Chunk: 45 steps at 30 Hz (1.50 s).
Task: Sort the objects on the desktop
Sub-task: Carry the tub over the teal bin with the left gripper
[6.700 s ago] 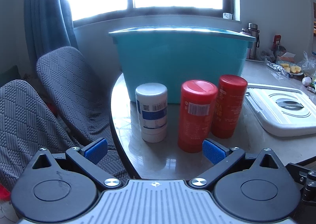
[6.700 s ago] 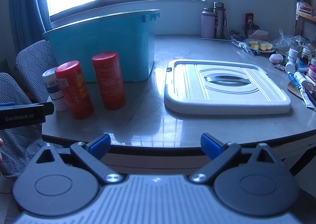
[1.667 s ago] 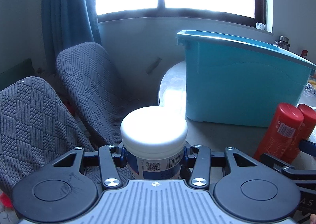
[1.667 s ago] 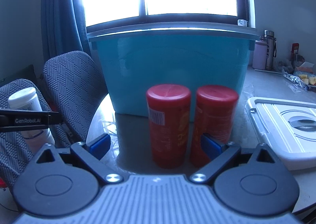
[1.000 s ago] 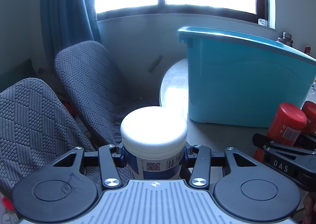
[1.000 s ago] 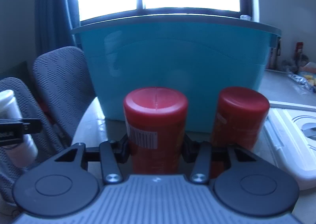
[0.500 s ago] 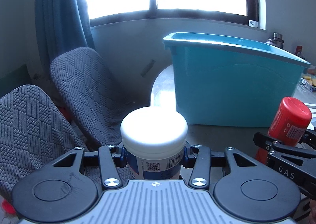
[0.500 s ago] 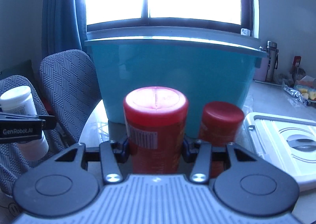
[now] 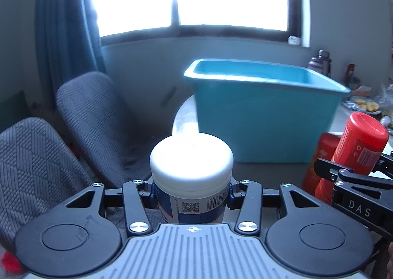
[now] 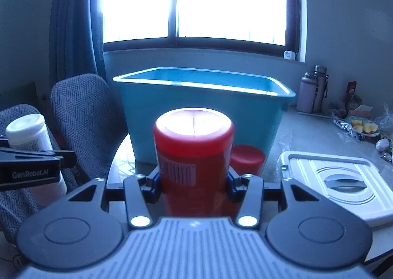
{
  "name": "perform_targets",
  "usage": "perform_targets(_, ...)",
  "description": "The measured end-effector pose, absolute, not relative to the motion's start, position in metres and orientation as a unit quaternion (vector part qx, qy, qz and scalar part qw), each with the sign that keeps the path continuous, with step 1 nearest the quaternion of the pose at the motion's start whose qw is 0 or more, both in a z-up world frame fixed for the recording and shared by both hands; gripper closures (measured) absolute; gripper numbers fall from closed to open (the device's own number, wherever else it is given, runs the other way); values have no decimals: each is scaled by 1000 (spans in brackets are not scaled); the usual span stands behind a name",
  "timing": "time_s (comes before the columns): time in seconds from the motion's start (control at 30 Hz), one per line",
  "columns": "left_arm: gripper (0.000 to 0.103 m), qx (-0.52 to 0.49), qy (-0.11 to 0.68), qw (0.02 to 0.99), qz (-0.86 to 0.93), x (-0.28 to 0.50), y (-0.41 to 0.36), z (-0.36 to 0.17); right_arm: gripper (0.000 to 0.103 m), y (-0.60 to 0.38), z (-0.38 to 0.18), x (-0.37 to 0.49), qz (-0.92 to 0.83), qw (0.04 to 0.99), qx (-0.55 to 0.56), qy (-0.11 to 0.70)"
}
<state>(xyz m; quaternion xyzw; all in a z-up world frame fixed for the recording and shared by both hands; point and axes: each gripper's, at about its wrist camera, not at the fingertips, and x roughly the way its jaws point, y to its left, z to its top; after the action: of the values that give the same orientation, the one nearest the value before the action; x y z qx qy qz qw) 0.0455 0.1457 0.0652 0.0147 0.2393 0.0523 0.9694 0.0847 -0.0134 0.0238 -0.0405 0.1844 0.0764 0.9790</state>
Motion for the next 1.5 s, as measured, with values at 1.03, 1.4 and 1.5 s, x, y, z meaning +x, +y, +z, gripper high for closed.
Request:
perform_targets(1.03,55,35,158,987,-19,134,95,202,54,-45,137,157,59,989,-34,129)
perform_targets(1.4,55,38,203,978,-5,238,97,181,54,-54,127,257,72,982,-29,170)
perform_targets(1.5,55,32,226,974,-2,261,102,165,54,-55,114,278,71,978,-34,191)
